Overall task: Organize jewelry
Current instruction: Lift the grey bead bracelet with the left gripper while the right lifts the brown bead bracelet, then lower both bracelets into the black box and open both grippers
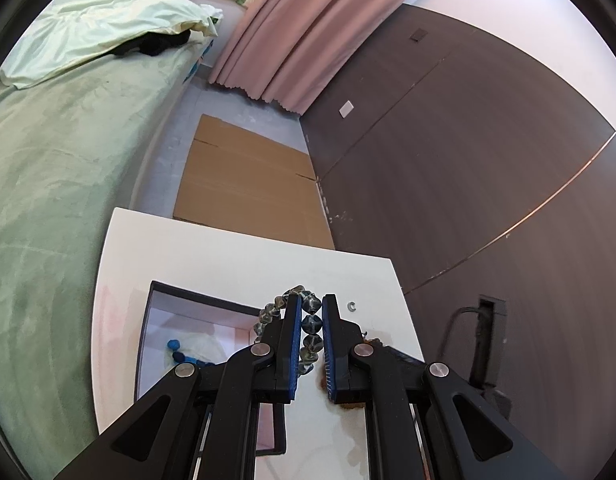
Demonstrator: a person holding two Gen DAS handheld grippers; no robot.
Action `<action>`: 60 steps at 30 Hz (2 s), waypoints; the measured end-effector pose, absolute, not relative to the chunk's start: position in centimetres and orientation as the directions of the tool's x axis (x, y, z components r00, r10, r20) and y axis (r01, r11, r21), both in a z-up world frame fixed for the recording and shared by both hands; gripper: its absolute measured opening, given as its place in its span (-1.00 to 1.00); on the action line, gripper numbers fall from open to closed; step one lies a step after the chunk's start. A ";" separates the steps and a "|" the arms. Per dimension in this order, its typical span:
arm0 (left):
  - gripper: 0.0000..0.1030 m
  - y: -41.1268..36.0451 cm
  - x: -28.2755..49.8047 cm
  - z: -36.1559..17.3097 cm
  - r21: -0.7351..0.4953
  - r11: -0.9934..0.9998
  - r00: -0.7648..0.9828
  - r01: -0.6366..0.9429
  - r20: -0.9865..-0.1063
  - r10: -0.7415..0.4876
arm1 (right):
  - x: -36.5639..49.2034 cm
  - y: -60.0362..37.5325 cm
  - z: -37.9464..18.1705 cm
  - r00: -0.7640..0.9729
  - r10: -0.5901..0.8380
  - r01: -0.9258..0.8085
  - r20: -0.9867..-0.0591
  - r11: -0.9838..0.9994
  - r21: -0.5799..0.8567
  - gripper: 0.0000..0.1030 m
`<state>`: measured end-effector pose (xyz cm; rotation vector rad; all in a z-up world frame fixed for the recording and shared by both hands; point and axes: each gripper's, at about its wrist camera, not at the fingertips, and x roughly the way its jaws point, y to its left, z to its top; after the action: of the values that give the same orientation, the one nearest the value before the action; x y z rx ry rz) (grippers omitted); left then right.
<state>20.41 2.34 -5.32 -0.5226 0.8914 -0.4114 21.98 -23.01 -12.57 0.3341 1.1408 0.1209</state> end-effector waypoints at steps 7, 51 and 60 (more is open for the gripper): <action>-0.80 1.8 21.0 -5.6 -0.588 0.800 0.556 0.122 -0.627 -0.546 | 21.9 -23.1 -13.5 0.376 0.297 0.060 -0.878 0.937 0.343 -0.22; 0.76 8.1 18.1 -5.1 -0.631 0.776 0.599 0.011 -0.617 -0.510 | 13.6 -16.1 8.4 0.747 0.512 -0.385 -0.425 0.853 0.351 -0.62; 0.76 11.5 17.7 -3.6 -0.652 0.758 0.660 -0.019 -0.578 -0.480 | 14.9 -14.0 8.4 0.701 0.567 -0.418 -0.432 0.818 0.395 -0.62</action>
<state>17.73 11.45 -3.57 -0.6739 0.8203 -0.2845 14.90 -14.00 8.43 0.2779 0.5703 0.5561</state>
